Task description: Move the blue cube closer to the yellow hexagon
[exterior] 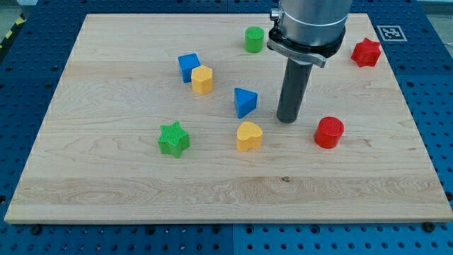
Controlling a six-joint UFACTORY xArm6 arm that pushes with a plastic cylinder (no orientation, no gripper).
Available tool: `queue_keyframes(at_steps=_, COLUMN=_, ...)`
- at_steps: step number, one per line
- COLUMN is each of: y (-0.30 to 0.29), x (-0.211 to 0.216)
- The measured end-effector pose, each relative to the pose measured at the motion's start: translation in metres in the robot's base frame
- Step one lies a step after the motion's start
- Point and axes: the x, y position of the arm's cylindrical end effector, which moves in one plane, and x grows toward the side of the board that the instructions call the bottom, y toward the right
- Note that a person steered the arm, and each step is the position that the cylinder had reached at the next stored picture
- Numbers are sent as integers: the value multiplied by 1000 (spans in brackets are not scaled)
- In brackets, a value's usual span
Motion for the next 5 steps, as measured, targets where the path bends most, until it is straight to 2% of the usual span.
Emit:
queue_keyframes(at_steps=2, y=-82, x=-5)
queue_keyframes(at_steps=3, y=-103, x=-24)
queue_keyframes(at_steps=4, y=-107, x=-21)
queue_keyframes(at_steps=5, y=-81, x=15)
